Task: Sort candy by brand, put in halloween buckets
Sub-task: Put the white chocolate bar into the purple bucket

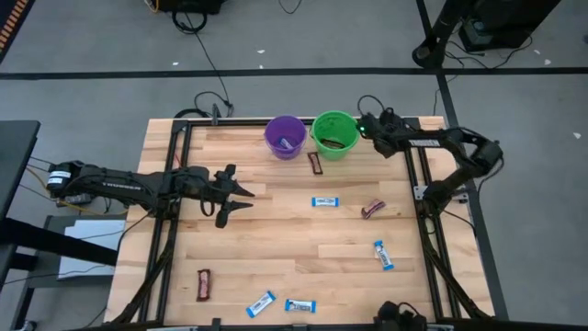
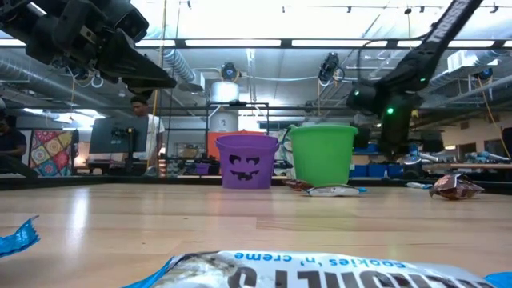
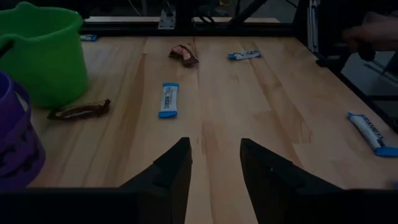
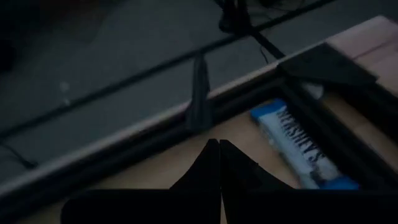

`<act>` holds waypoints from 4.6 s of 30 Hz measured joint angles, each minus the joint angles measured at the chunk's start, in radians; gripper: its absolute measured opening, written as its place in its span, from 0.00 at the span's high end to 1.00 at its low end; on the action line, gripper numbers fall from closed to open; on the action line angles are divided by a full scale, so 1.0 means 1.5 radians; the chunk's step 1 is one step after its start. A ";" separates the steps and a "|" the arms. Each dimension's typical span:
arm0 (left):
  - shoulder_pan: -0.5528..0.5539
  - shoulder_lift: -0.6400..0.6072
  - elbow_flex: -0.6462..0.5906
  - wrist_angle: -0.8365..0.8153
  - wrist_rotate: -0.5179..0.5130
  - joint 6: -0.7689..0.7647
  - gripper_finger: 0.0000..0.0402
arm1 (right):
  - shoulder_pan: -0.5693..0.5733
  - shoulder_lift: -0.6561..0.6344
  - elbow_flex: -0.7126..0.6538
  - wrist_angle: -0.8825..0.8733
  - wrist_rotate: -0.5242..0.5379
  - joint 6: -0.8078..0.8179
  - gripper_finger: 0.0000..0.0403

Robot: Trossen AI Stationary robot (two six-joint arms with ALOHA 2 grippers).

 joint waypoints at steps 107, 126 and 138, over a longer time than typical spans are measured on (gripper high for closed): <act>0.002 0.005 0.000 0.129 0.021 0.000 0.65 | 0.331 -0.183 0.028 -0.207 0.147 -0.129 0.99; 0.070 0.160 0.084 0.314 -0.091 -0.004 0.65 | 0.520 -0.349 0.076 -0.209 0.051 -0.493 0.98; 0.173 0.268 0.290 0.280 -0.051 -0.132 0.65 | 0.507 -0.468 0.137 -0.214 0.175 -0.619 0.98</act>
